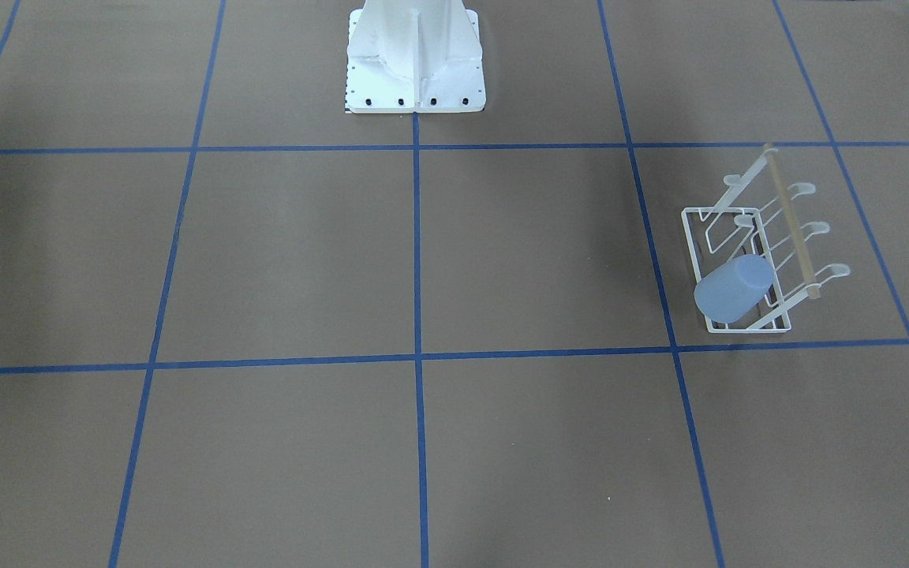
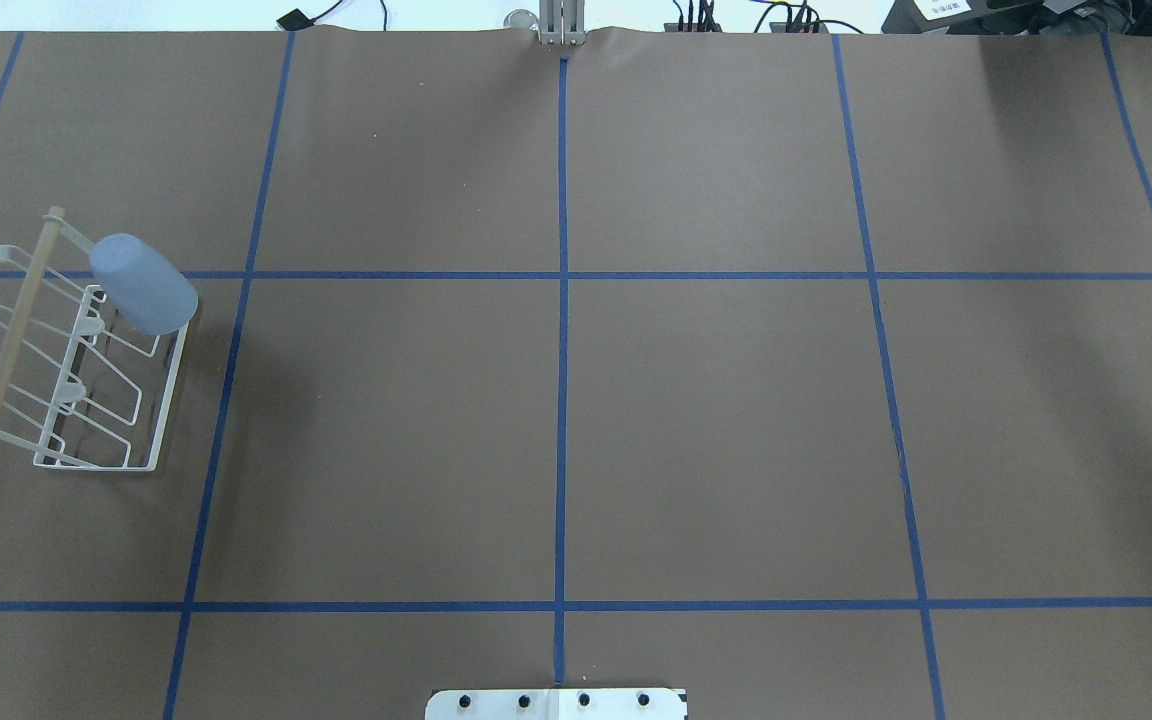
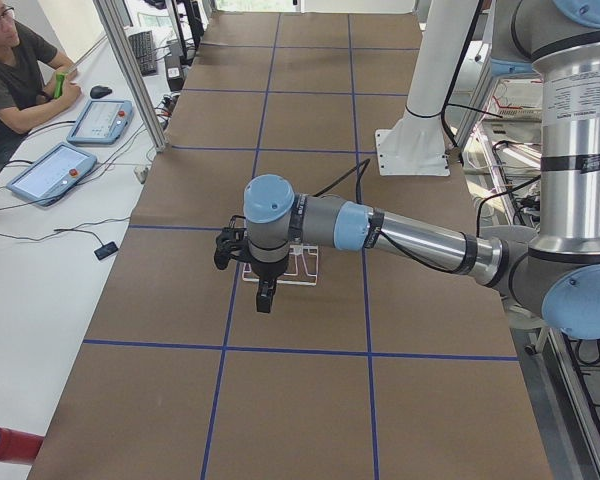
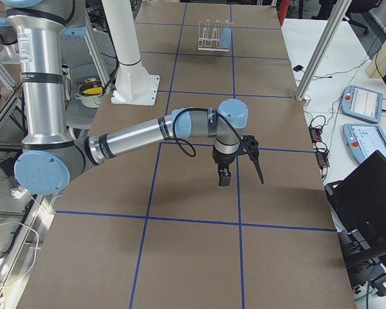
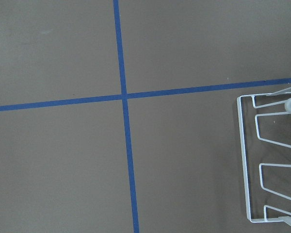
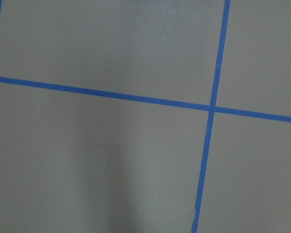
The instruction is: Hang cup on cup holder
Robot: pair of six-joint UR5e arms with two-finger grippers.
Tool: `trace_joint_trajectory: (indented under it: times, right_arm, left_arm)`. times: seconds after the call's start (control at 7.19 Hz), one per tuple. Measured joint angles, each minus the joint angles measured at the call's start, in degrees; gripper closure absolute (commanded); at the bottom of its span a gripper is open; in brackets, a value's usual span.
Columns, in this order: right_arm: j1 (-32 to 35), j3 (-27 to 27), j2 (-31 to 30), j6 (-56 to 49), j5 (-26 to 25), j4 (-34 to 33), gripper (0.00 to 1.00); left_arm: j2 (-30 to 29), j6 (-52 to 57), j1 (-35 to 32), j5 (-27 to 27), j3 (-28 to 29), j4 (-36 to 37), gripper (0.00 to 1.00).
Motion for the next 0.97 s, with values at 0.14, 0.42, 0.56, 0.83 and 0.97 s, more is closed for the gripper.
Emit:
trace_joint_trajectory:
  times: [0.14, 0.42, 0.56, 0.83, 0.97]
  right_arm:
    - [0.18, -0.03, 0.10, -0.37, 0.04, -0.30, 0.00]
    - [0.27, -0.02, 0.11, -0.53, 0.11, -0.44, 0.00]
    - [0.29, 0.30, -0.43, -0.55, 0.19, -0.46, 0.00]
    - [0.47, 0.99, -2.22, -0.61, 0.39, -0.34, 0.00]
    - [0.83, 1.40, -2.77, -0.63, 0.45, -0.34, 0.00]
  left_arm:
    - [-0.08, -0.07, 0.69, 0.05, 0.40, 0.09, 0.02]
    - [0.05, -0.10, 1.33, 0.09, 0.22, 0.30, 0.02]
    - [0.13, -0.16, 1.54, -0.12, -0.05, 0.30, 0.02]
    - [-0.06, -0.20, 1.78, -0.23, -0.06, 0.25, 0.02]
    - [-0.07, -0.16, 1.81, -0.13, 0.18, 0.23, 0.02]
